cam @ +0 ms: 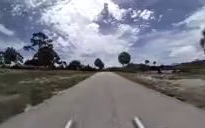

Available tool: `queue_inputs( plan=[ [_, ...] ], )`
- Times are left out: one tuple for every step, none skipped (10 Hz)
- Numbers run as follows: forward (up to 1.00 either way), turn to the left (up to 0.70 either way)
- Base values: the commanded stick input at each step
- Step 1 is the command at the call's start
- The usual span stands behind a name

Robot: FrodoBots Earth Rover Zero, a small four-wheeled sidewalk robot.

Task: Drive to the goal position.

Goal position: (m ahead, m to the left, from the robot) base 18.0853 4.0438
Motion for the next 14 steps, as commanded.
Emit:
queue_inputs(
  plan=[
    [0.85,0.0],
    [0.85,0.0],
    [0.85,0.0],
    [0.85,0.0],
    [0.85,0.0],
    [0.85,-0.08],
    [0.85,-0.2],
    [0.85,-0.15],
    [0.85,0.0],
    [0.85,0.0],
    [0.85,0.0],
    [0.85,0.0],
    [0.85,0.0],
    [0.85,0.0]
  ],
)
